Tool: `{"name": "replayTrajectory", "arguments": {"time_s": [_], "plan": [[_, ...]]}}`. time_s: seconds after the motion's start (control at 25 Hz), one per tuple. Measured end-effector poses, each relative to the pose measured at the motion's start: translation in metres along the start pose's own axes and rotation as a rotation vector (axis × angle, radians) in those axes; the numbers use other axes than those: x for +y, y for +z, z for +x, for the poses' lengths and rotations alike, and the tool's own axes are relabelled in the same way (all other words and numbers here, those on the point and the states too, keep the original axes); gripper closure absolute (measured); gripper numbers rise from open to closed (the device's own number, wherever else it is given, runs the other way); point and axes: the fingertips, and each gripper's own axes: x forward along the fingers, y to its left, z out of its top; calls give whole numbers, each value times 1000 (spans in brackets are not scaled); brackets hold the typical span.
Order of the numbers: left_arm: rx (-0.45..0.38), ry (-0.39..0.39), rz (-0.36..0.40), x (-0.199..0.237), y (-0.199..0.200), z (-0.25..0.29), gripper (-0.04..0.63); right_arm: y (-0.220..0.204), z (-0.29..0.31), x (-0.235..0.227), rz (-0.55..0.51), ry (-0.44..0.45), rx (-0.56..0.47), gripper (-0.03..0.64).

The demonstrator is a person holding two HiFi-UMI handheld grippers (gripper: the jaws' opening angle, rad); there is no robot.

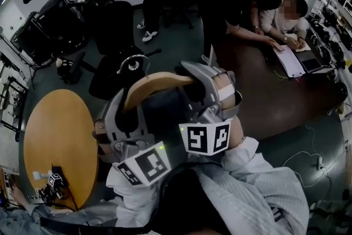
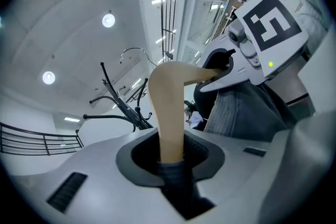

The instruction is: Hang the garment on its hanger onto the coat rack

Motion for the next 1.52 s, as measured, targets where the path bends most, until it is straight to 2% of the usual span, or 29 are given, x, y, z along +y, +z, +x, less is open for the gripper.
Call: {"name": "replayTrajectory", "arguments": {"time_s": [0.32,0.6,1.12,1.52], "plan": [[67,64,-19,12,-5,59,512,-17,67,-16,17,29,-89,534],[84,73,-14,29,-24,107,512,-24,122,-13,37,48,-100,529],[52,96,5,65,-68,182,512,-21,214,-2,45,8,-97,523],[111,92,-24,71,-90,223,512,-32,264,6,54,86,-104,522]]}}
